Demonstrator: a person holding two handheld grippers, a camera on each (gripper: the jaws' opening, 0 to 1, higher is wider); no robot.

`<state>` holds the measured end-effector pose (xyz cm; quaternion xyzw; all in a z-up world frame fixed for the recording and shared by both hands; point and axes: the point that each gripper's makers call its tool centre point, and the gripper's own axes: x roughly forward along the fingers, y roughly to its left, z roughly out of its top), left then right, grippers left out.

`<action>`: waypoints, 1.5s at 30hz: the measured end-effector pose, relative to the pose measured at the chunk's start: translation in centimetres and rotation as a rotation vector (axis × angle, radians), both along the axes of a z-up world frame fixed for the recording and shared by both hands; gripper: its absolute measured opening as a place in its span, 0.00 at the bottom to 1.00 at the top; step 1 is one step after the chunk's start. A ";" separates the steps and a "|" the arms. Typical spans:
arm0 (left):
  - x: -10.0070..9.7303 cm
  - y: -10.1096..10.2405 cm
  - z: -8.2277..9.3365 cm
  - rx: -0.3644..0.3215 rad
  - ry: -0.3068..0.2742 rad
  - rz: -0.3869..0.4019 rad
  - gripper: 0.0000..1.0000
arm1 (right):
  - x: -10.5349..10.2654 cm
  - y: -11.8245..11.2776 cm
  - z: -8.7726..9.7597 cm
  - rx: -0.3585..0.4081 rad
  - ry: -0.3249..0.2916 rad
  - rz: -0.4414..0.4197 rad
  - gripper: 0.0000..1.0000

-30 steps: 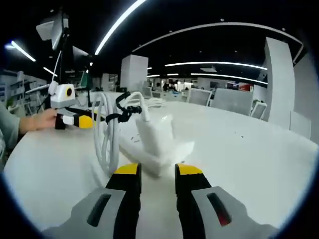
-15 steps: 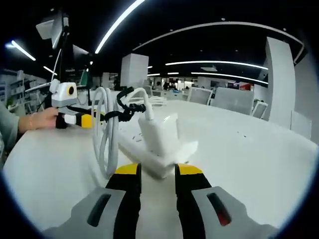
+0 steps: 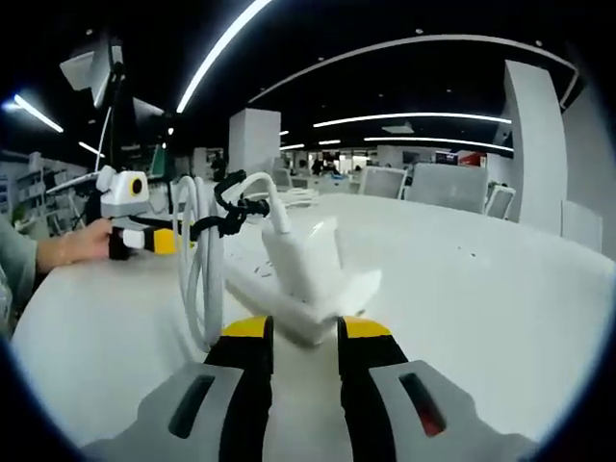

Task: Straighten the power strip on the desk, plug the charger into it

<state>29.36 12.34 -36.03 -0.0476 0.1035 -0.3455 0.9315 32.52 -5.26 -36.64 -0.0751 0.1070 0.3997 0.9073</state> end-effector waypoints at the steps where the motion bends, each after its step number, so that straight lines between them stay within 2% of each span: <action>1: 0.0 0.0 0.0 -0.002 0.001 -0.002 0.29 | 0.0 0.0 0.0 0.000 0.000 -0.001 0.26; 17: -0.1 0.0 0.1 0.000 -0.005 -0.006 0.28 | -0.2 0.0 -0.2 0.007 0.016 -0.004 0.23; 18: -0.2 -0.1 0.5 -0.022 -0.018 -0.015 0.24 | -0.2 -0.1 -0.2 0.006 0.017 -0.005 0.23; 19: -1.0 -1.1 0.9 -0.053 -0.014 -0.085 0.12 | -0.3 -0.1 -0.2 0.006 0.018 -0.003 0.21; 20: -1.6 -1.8 1.0 -0.077 0.010 -0.133 0.05 | -0.5 0.1 -0.2 0.008 0.023 0.010 0.17; 21: -2.2 -2.6 1.1 -0.101 0.028 -0.168 0.07 | -0.9 0.5 -0.3 0.000 0.021 0.034 0.14; 22: -2.1 -3.0 0.8 -0.079 0.030 -0.147 0.11 | -1.2 0.8 -0.3 -0.009 0.018 0.055 0.12; 23: -2.3 -2.9 0.1 -0.005 0.022 -0.134 0.13 | -1.6 1.3 -0.3 -0.014 0.013 0.086 0.12; 24: -2.3 -3.2 0.0 0.075 -0.026 -0.139 0.16 | -1.7 1.6 -0.3 -0.021 0.006 0.089 0.12; 25: -2.5 -3.5 0.2 0.126 -0.074 -0.140 0.19 | -1.6 1.6 -0.3 -0.023 0.005 0.089 0.12; 27: -2.6 -3.5 0.6 0.121 -0.095 -0.135 0.20 | -1.5 1.4 -0.2 -0.016 0.004 0.089 0.12; 29: -2.0 -2.4 1.2 0.115 -0.115 -0.072 0.20 | -1.6 1.3 0.0 0.001 0.005 0.088 0.12; 31: -1.4 -1.2 0.9 0.128 -0.100 -0.021 0.20 | -1.6 1.3 0.0 0.004 0.006 0.084 0.13; 32: -0.7 0.2 0.8 0.119 -0.079 0.036 0.20 | -1.5 1.2 0.0 0.004 0.009 0.080 0.14; 34: -0.1 1.9 0.8 0.076 -0.057 0.092 0.21 | -1.5 1.2 -0.1 -0.001 0.011 0.081 0.15; 40: 0.6 3.3 0.5 0.011 -0.004 0.119 0.22 | -1.6 1.4 -0.5 -0.027 0.010 0.097 0.18; 45: 0.4 2.6 0.0 -0.015 0.045 0.063 0.23 | -1.6 1.6 -0.4 -0.024 0.011 0.103 0.18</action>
